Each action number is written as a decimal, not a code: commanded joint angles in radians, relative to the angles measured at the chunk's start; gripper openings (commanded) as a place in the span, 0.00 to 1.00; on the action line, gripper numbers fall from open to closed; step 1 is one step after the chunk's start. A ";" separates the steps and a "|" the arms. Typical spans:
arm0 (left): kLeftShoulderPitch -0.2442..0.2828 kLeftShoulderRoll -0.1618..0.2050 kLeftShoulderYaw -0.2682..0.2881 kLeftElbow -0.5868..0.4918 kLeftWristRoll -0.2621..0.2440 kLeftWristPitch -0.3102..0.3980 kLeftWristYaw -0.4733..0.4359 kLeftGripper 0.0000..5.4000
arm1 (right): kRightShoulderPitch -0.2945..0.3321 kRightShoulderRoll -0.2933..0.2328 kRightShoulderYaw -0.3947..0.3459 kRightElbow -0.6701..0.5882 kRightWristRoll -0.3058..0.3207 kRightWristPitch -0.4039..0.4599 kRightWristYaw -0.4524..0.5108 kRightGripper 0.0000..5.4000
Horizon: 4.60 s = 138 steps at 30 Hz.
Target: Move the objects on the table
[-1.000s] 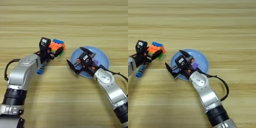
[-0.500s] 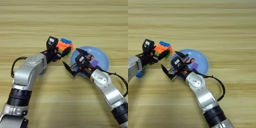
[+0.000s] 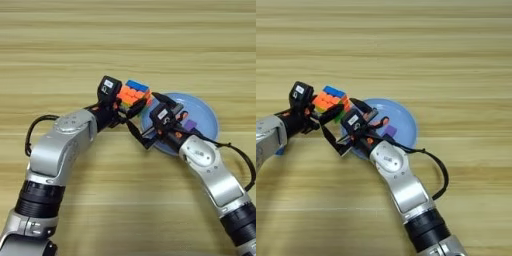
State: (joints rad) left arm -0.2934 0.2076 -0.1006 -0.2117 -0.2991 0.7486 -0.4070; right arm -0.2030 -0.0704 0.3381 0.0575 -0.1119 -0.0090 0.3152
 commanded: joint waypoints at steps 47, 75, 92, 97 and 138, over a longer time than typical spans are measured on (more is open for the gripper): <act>0.040 0.002 -0.028 -0.087 -0.038 0.056 -0.009 0.62 | -0.043 0.045 -0.025 0.073 0.011 -0.016 -0.001 0.90; 0.041 0.005 -0.032 -0.087 -0.026 0.050 -0.004 0.72 | -0.043 0.048 -0.045 0.072 0.023 -0.018 -0.001 0.66; 0.030 0.008 -0.013 -0.081 -0.028 0.045 -0.001 1.00 | -0.045 0.049 -0.053 0.072 0.024 -0.016 -0.006 0.63; 0.020 0.012 0.010 -0.089 -0.036 0.048 0.000 1.00 | -0.047 0.049 -0.064 0.068 0.028 -0.014 -0.011 0.63; -0.030 0.013 0.168 -0.138 -0.105 0.033 0.081 1.00 | 0.070 -0.084 -0.385 -0.096 0.151 0.037 -0.097 0.63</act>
State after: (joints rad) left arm -0.3111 0.2182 0.0589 -0.3557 -0.4003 0.7874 -0.3352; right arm -0.1426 -0.1332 -0.0154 -0.0223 0.0246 0.0135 0.2257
